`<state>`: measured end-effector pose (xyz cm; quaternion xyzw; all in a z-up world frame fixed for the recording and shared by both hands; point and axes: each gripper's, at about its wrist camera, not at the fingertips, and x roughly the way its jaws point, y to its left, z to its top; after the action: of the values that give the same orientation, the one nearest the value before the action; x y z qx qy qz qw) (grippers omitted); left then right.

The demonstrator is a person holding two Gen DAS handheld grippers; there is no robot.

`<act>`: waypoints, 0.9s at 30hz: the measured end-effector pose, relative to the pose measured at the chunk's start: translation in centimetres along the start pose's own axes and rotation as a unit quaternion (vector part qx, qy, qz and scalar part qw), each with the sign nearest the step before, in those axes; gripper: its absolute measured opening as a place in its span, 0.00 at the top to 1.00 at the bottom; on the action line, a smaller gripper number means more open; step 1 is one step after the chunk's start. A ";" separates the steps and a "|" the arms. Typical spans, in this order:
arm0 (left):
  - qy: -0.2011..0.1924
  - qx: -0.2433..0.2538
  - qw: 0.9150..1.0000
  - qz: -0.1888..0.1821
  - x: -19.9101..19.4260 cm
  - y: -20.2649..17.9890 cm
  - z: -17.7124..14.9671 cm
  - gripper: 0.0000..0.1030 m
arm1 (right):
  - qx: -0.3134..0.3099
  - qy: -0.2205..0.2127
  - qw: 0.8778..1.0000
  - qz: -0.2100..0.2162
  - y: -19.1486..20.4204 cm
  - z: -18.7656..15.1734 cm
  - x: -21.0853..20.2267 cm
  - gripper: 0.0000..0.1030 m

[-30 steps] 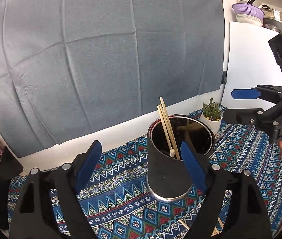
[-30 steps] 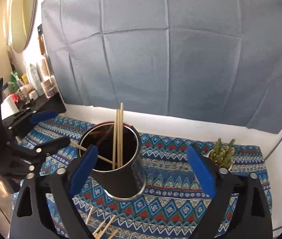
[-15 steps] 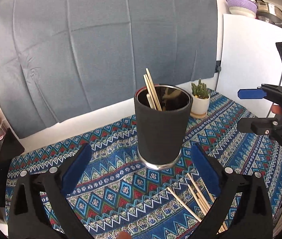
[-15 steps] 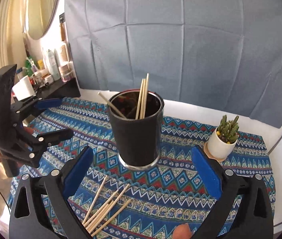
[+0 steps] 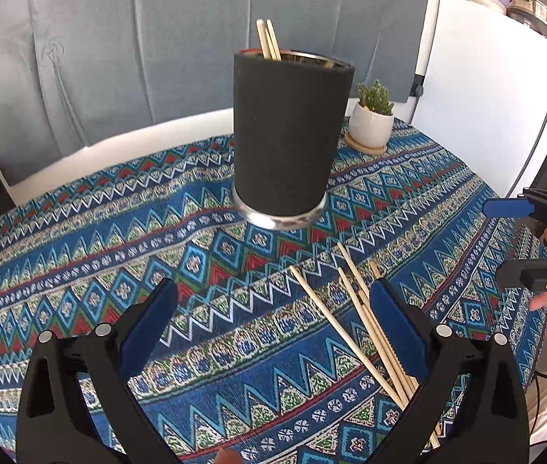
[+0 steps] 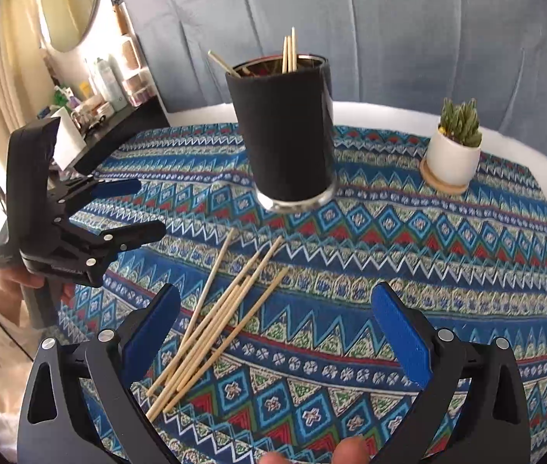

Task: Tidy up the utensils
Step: 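Withdraw both tools and move back over the chopstick pile, then grasp a wooden chopstick with the left tool while the right tool grasps another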

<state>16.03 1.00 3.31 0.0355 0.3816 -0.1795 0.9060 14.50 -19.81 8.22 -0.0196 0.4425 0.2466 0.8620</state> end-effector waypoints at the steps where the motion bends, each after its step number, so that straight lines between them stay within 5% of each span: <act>1: 0.014 -0.004 1.000 0.003 0.5 -0.1 -0.3 0.06 | 0.004 0.006 1.000 0.001 0.0 -0.4 0.4 0.08; 11: 0.064 -0.012 0.998 0.023 3.6 -1.4 -0.9 0.06 | 0.028 0.083 0.996 -0.017 -0.1 -2.3 5.4 0.08; 27: 0.107 -0.014 0.994 0.035 7.3 -1.6 -0.8 0.06 | -0.014 0.104 0.992 -0.072 1.2 -2.7 9.6 0.08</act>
<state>19.59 -2.53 -2.25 0.0554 0.4772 -0.1372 0.8663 16.62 -15.54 -0.56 -0.0886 0.5242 0.1867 0.8261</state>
